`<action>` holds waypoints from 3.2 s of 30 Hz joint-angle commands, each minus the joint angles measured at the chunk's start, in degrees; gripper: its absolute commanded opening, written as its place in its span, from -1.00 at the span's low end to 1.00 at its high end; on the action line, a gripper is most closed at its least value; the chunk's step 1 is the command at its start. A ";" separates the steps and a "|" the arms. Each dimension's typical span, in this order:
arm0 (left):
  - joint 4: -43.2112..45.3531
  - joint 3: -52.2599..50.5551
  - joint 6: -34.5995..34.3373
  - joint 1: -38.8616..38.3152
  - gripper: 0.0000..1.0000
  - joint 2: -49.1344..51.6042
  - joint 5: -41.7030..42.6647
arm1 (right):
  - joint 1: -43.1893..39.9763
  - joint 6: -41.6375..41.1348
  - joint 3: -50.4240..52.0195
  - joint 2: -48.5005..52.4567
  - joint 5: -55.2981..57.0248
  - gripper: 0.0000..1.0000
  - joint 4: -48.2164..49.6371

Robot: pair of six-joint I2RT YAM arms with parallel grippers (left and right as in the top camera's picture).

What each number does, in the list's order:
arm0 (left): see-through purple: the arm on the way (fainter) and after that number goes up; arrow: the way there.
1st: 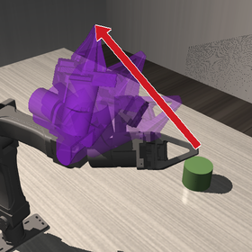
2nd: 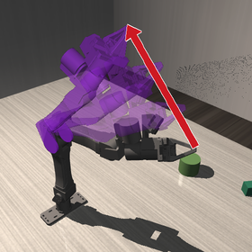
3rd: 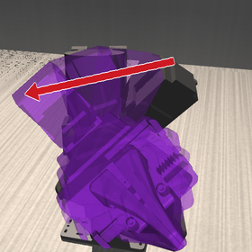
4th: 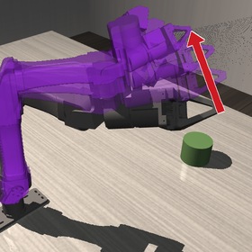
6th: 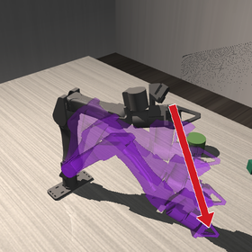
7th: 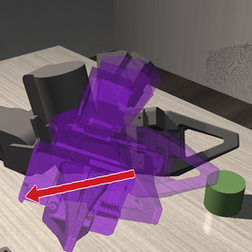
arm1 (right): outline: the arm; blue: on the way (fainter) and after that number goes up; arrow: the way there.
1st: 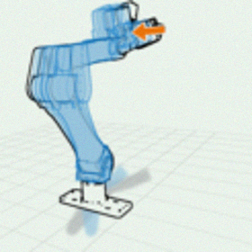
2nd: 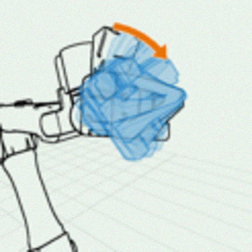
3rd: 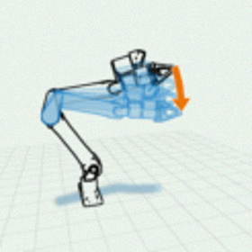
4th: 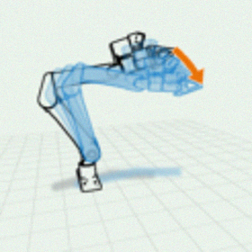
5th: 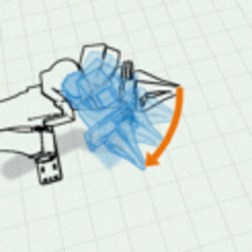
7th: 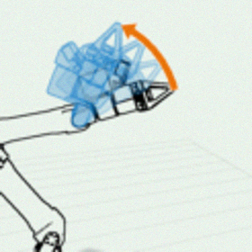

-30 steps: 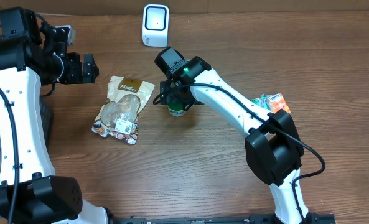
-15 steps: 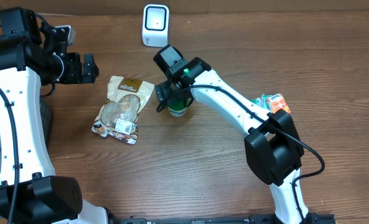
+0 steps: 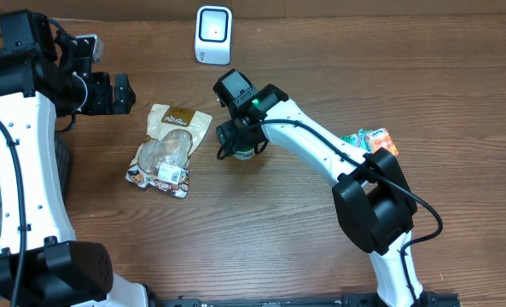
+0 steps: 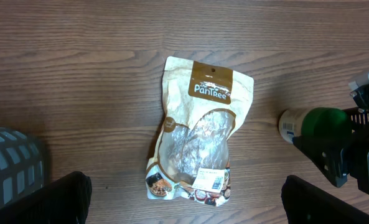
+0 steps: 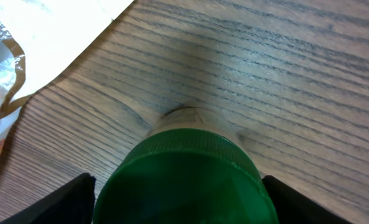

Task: Scan the item barcode
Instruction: 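Close the right gripper on the jar's green lid, then lift the jar and hold it in front of the scanner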

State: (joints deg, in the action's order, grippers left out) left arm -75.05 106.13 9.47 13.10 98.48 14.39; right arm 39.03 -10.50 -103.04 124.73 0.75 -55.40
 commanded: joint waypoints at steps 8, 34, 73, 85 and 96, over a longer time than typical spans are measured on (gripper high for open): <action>0.07 0.90 1.27 -0.37 0.99 -0.66 0.44 | -0.17 0.15 -0.13 -0.31 -0.22 0.36 0.90; 0.09 0.90 1.25 -0.37 0.99 -0.66 0.44 | -6.43 24.39 -18.56 -12.17 -49.03 -0.04 -11.85; 0.09 0.90 1.25 -0.37 0.99 -0.66 0.44 | -6.86 51.45 -16.37 2.12 11.50 -0.24 36.65; 0.07 0.90 1.25 -0.37 0.99 -0.66 0.44 | -8.98 64.59 -16.35 15.45 8.92 -0.07 62.40; 0.09 0.90 1.27 -0.37 0.99 -0.66 0.44 | -10.23 82.90 -16.35 17.38 6.01 0.06 63.69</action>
State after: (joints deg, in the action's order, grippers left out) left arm -75.05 106.13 9.47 13.10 98.48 14.39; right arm 29.41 64.77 -118.65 142.26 7.57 7.03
